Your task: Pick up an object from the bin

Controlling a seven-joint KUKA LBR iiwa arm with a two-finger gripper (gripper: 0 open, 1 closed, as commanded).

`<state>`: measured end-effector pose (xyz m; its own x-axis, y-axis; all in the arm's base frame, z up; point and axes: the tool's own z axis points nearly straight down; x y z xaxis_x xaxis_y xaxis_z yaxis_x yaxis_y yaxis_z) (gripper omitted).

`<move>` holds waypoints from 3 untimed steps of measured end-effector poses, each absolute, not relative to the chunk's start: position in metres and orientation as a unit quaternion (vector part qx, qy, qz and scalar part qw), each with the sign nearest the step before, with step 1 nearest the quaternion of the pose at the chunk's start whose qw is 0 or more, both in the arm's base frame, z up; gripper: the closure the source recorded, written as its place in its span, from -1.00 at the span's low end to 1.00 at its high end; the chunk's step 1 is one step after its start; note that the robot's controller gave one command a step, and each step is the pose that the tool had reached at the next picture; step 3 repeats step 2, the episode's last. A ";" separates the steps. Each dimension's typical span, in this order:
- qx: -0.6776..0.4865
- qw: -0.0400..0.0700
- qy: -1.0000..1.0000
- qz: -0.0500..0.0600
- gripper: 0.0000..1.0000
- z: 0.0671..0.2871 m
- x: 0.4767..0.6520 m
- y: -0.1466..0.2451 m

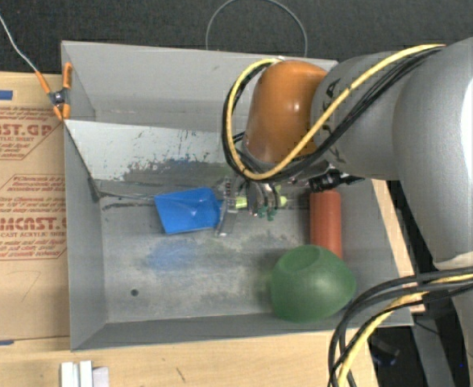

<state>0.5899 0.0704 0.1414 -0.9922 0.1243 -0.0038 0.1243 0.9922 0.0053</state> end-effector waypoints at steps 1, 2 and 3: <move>0.062 0.002 0.998 0.003 1.00 0.152 0.590 0.071; 0.062 0.002 0.998 0.003 1.00 0.164 0.590 0.071; 0.062 0.002 0.998 0.003 1.00 0.164 0.590 0.071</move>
Offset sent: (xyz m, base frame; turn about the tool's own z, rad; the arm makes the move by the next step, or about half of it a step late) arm 0.0002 -0.0001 0.0420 0.0000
